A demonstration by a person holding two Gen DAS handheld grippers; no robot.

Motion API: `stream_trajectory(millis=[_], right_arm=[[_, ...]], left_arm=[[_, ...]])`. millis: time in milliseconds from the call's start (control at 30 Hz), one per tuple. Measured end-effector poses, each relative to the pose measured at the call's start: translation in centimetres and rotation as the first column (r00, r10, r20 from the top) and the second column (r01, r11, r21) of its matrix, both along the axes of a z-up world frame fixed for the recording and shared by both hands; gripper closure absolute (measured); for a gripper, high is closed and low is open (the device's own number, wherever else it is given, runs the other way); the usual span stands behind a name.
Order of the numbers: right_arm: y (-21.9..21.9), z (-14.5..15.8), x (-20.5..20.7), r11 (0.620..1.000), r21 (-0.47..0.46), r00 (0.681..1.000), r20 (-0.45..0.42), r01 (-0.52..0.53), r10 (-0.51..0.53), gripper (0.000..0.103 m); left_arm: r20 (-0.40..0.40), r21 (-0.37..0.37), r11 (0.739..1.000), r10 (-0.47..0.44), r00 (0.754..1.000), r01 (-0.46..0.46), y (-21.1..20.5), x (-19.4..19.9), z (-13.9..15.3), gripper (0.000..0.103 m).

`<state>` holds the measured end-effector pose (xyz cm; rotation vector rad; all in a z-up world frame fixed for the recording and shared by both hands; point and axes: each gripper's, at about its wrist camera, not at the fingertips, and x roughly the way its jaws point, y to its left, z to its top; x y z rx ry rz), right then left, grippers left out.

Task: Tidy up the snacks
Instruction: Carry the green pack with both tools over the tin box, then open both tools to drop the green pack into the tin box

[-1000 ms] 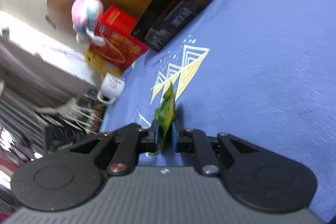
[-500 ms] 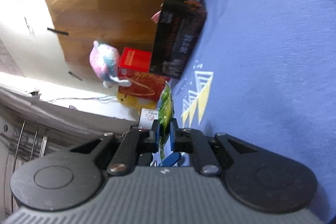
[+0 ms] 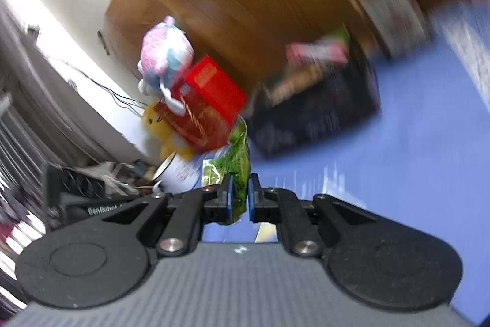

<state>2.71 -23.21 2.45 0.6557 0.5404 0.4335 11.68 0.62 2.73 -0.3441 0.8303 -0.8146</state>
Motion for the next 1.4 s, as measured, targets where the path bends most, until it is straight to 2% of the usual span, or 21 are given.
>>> stream_trajectory(millis=[100,233,400,533,633,667,733,767,800,833,933,1067,1300,1400], right_arm=[[0.8,2.1,2.5,0.992,-0.126,0.997,0.075,0.025,-0.016,0.091],[1.2,3.0,6.7,0.974,-0.222,0.992,0.120,0.050,-0.024,0.091],[1.4,1.8,11.1,0.953,-0.298,0.993,0.115,0.054,-0.021,0.092],[0.9,0.9,13.9,0.956,-0.283,0.994,0.096,0.076,-0.050,0.091],[0.0,-0.2,16.1,0.959,-0.275,0.997,0.038,0.077,-0.069,0.091],[0.0,-0.5,16.5,0.954,-0.291,0.997,0.026,0.076,-0.071,0.089],[0.5,-1.1,17.5,0.922,-0.380,0.997,0.011,0.080,-0.082,0.079],[0.8,-1.3,17.6,0.904,-0.417,0.995,0.024,0.097,-0.095,0.076],[1.0,-1.2,17.5,0.890,-0.441,0.994,0.051,0.111,-0.099,0.066],[1.3,-1.0,17.3,0.870,-0.476,0.992,0.060,0.129,-0.114,0.061],[1.2,-0.7,16.0,0.852,-0.497,0.986,0.101,0.166,-0.133,0.061],[0.3,-0.2,13.6,0.852,-0.482,0.979,0.133,0.203,-0.157,0.061],[0.6,0.1,9.5,0.862,-0.459,0.976,0.132,0.217,-0.175,0.061],[1.7,0.3,8.2,0.861,-0.458,0.975,0.135,0.222,-0.179,0.061]], left_arm=[[0.076,0.064,0.998,0.014,0.997,-0.019,-1.2,2.3,1.8,0.090],[0.143,0.144,0.987,0.051,0.988,-0.072,-2.8,5.8,2.6,0.094],[0.155,0.219,0.968,0.088,0.984,-0.121,-4.4,10.0,1.2,0.096],[0.168,0.225,0.964,0.107,0.980,-0.143,-4.8,12.4,0.6,0.098],[0.150,0.250,0.956,0.121,0.981,-0.156,-5.3,14.0,-0.5,0.097],[0.149,0.265,0.951,0.126,0.981,-0.162,-5.6,14.5,-0.9,0.096],[0.168,0.301,0.934,0.149,0.975,-0.194,-6.3,15.1,-1.7,0.093],[0.184,0.318,0.922,0.168,0.969,-0.220,-6.4,15.3,-2.0,0.089],[0.189,0.312,0.922,0.176,0.966,-0.229,-6.3,15.4,-2.1,0.087],[0.185,0.297,0.926,0.183,0.966,-0.233,-6.2,15.4,-2.2,0.085],[0.170,0.275,0.933,0.189,0.967,-0.230,-5.7,15.0,-1.8,0.085],[0.214,0.283,0.926,0.194,0.958,-0.250,-5.2,13.0,-0.5,0.082],[0.285,0.317,0.905,0.194,0.939,-0.283,-5.0,7.5,0.7,0.079],[0.314,0.346,0.890,0.187,0.931,-0.296,-5.2,5.4,0.9,0.075]])
